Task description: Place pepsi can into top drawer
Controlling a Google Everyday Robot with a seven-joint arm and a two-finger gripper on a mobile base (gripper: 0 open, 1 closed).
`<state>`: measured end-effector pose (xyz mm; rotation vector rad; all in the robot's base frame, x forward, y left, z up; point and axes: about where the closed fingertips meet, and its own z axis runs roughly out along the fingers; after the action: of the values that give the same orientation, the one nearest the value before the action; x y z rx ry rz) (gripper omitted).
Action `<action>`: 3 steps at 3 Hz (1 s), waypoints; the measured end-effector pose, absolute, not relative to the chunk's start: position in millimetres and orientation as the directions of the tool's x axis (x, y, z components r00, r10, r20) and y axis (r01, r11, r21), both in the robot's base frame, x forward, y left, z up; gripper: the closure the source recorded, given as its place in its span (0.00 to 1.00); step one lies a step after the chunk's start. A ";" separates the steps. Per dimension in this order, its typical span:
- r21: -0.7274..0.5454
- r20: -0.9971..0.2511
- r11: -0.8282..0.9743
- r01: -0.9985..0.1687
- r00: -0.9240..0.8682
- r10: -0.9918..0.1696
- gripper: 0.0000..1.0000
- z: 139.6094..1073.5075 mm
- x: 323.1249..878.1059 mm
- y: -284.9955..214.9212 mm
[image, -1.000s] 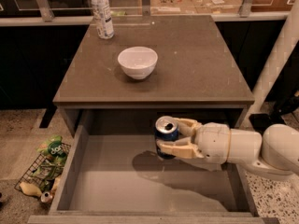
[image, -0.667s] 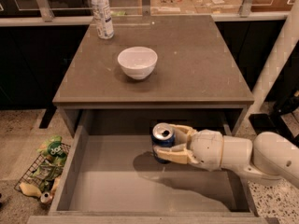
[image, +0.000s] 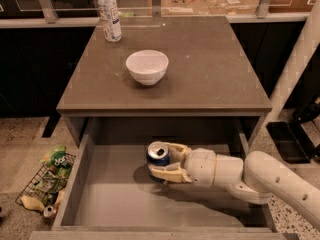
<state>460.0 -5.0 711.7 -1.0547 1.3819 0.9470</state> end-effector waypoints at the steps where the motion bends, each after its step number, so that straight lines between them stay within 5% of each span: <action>1: -0.017 -0.997 0.272 -0.962 -0.003 -0.074 1.00 707.3 463.9 18.0; 3: -0.026 -0.999 0.221 -0.975 0.030 0.017 1.00 693.5 481.5 86.8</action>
Offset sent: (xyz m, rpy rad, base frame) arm 0.0246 0.1055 -0.0216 0.1261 -0.0124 0.0770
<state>481.5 86.8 693.5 -1.0428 1.2714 1.0332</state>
